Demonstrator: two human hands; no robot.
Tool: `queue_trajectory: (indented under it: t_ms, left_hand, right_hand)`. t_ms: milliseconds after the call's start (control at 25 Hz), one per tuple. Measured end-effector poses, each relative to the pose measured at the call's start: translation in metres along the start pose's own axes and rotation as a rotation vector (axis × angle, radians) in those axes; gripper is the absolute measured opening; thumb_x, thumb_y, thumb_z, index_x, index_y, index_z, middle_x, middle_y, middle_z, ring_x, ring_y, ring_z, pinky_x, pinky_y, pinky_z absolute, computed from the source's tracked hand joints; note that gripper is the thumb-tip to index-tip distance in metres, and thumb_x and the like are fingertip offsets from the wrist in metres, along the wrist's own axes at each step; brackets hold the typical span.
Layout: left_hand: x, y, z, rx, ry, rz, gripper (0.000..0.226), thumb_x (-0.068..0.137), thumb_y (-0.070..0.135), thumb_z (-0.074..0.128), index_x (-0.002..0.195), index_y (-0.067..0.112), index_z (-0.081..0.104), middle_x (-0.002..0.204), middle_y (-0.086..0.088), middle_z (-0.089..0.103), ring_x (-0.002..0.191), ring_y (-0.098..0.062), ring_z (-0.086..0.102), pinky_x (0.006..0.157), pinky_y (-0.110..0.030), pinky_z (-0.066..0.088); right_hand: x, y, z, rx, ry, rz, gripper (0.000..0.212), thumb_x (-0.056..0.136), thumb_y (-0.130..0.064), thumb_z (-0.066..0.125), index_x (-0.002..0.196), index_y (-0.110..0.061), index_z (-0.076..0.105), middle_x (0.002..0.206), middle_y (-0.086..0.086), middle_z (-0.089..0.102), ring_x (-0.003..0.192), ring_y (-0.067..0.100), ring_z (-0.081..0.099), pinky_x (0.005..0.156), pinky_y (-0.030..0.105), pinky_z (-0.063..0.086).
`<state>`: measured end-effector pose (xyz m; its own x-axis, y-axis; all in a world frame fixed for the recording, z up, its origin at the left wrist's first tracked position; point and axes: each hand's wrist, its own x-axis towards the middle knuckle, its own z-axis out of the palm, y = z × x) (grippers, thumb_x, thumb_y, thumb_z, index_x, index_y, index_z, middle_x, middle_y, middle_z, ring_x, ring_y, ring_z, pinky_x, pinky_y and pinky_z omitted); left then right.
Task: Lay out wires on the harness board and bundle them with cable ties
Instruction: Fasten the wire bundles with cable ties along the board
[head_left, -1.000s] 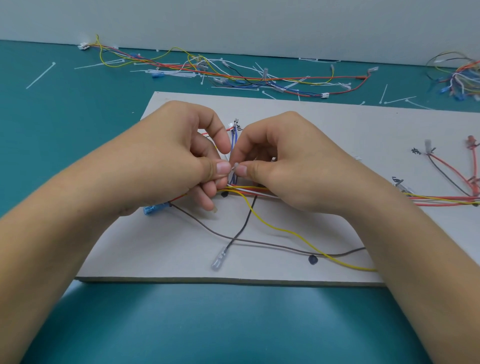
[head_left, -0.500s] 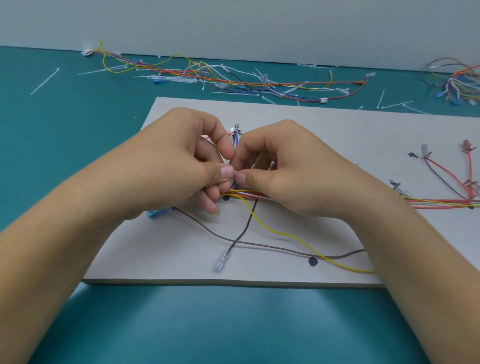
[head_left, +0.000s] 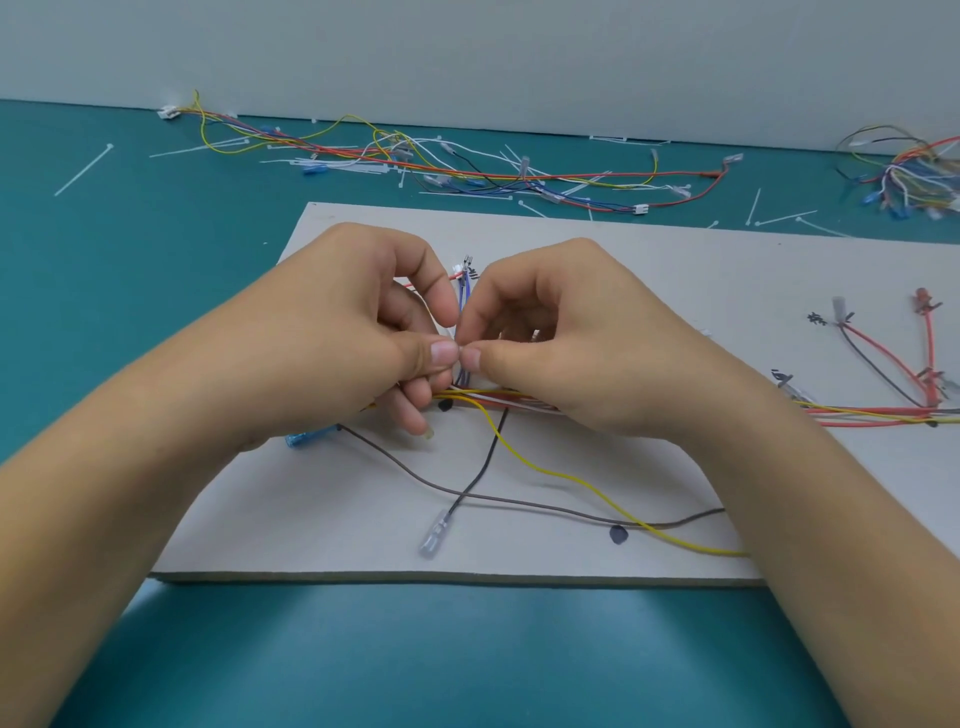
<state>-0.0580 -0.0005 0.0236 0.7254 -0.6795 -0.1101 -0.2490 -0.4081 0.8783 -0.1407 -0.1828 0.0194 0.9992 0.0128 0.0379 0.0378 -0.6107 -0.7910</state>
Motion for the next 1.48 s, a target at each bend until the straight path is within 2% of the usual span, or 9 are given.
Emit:
queue_trajectory:
  t_ms: [160,240,560,720,920,1120,1240,1400,1480]
  left_hand:
    - [-0.001,0.0,0.0,-0.01,0.012,0.005,0.018,0.094,-0.003,0.067,0.088,0.014,0.062,0.065,-0.012,0.072,0.058,-0.028,0.074,0.055,-0.037,0.064]
    - [-0.002,0.0,-0.002,-0.035,0.004,-0.001,0.024,0.093,-0.006,0.066,0.084,0.016,0.063,0.066,-0.012,0.071,0.06,-0.028,0.075,0.061,-0.039,0.065]
    - [0.0,0.0,0.004,-0.059,0.038,0.0,0.03,0.092,-0.008,0.066,0.081,0.017,0.053,0.065,-0.007,0.068,0.056,-0.024,0.071,0.06,-0.041,0.065]
    - [0.001,0.0,0.002,-0.085,0.034,-0.018,0.026,0.09,-0.004,0.071,0.079,0.015,0.056,0.069,-0.013,0.07,0.057,-0.024,0.071,0.056,-0.042,0.064]
    - [0.001,0.001,-0.006,-0.1,0.027,-0.018,0.021,0.079,0.004,0.083,0.087,0.012,0.065,0.069,-0.015,0.071,0.054,-0.021,0.066,0.035,-0.024,0.045]
    - [0.002,0.001,-0.006,-0.094,-0.003,0.016,0.029,0.065,0.01,0.09,0.079,0.019,0.066,0.072,-0.008,0.075,0.048,-0.016,0.062,0.034,-0.018,0.036]
    - [0.004,-0.001,-0.006,-0.035,0.006,0.058,0.029,0.071,0.005,0.089,0.081,0.017,0.064,0.075,-0.007,0.077,0.044,-0.013,0.054,0.036,-0.011,0.035]
    - [0.004,-0.003,-0.01,0.037,-0.014,0.08,0.025,0.066,0.021,0.083,0.083,0.023,0.064,0.081,-0.003,0.078,0.048,-0.015,0.047,0.043,-0.017,0.041]
    - [0.005,-0.005,-0.01,0.072,-0.014,0.074,0.023,0.066,0.024,0.08,0.084,0.024,0.065,0.08,-0.002,0.077,0.048,-0.015,0.05,0.047,-0.023,0.045]
  right_hand:
    - [-0.002,-0.001,-0.003,0.013,-0.107,-0.018,0.009,0.091,-0.009,0.07,0.085,-0.014,0.067,0.069,-0.007,0.063,0.059,0.008,0.054,0.057,0.02,0.041]
    - [-0.003,-0.001,-0.002,0.008,-0.118,-0.021,0.008,0.092,-0.011,0.07,0.086,-0.015,0.067,0.07,-0.007,0.063,0.061,0.008,0.054,0.058,0.02,0.042]
    - [-0.001,-0.004,0.003,0.07,-0.021,0.039,0.008,0.087,-0.009,0.074,0.081,-0.013,0.071,0.072,0.011,0.071,0.057,0.011,0.056,0.056,0.027,0.044]
    - [-0.002,-0.004,0.001,0.153,0.02,0.142,0.013,0.084,-0.003,0.071,0.076,-0.012,0.074,0.065,0.007,0.073,0.052,0.007,0.057,0.05,0.018,0.042]
    - [-0.001,-0.007,0.006,0.205,0.092,0.148,0.012,0.081,-0.001,0.071,0.073,-0.01,0.074,0.063,0.006,0.072,0.05,0.01,0.053,0.047,0.02,0.038]
    - [-0.002,-0.008,0.012,0.211,0.126,0.147,0.01,0.079,-0.01,0.072,0.07,-0.012,0.071,0.065,0.014,0.069,0.047,0.009,0.046,0.044,0.019,0.034]
    - [0.001,-0.007,0.015,0.165,0.178,0.141,0.012,0.078,-0.016,0.066,0.065,-0.016,0.067,0.071,0.019,0.07,0.046,0.009,0.043,0.042,0.02,0.033]
    - [0.004,-0.007,0.019,0.147,0.206,0.116,0.012,0.077,-0.017,0.061,0.065,-0.018,0.064,0.066,0.016,0.068,0.045,0.008,0.044,0.044,0.021,0.034]
    - [0.005,-0.007,0.021,0.141,0.247,0.098,0.009,0.07,-0.023,0.058,0.065,-0.018,0.064,0.057,0.006,0.064,0.044,0.008,0.045,0.044,0.021,0.035]
